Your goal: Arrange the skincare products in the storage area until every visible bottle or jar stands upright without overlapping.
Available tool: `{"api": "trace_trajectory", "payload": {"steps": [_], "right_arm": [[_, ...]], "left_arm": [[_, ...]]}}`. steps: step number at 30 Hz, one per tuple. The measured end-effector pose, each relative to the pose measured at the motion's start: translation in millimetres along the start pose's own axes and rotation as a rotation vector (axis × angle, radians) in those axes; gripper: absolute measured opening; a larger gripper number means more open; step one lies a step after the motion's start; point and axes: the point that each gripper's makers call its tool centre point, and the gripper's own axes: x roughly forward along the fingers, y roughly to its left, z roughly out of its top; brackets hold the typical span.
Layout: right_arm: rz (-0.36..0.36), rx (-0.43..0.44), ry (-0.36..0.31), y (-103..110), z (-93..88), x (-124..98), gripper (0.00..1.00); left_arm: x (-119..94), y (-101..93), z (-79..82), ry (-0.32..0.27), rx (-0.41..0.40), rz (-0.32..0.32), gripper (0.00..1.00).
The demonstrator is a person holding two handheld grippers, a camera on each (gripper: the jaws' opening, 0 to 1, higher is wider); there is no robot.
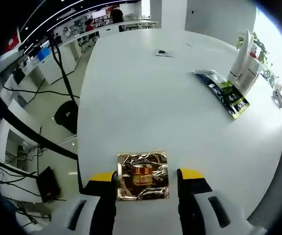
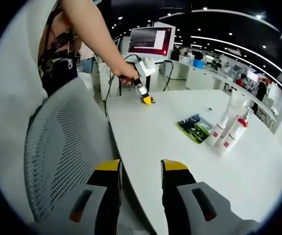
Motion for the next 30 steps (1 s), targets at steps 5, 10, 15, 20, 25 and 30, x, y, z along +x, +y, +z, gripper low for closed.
{"api": "trace_trajectory", "payload": {"steps": [5,10,15,20,25,30], "right_arm": [[-0.015,0.005,-0.008,-3.0,-0.4,0.1,0.30],[-0.027,0.008,-0.016,-5.2,-0.1,-0.3,0.30],[-0.035,-0.014,-0.016,-5.3,-0.6,-0.6,0.28],[-0.042,-0.022,-0.020,-6.2,-0.1,-1.1,0.28],[-0.050,-0.019,-0.020,-8.2,-0.4,-1.6,0.28],[-0.062,-0.021,-0.024,-9.9,0.4,-2.0,0.28]], "left_arm": [[-1.0,4.2,-0.3,0.005,-0.004,0.006,0.47],[-3.2,3.5,-3.3,0.028,0.014,-0.004,0.42],[-3.5,3.1,-3.9,0.032,0.003,-0.001,0.41],[-7.3,3.5,1.9,0.047,0.011,-0.012,0.39],[-9.0,5.2,19.1,0.030,0.011,0.003,0.39],[-8.3,-0.3,37.6,-0.001,-0.034,0.007,0.39]]}}
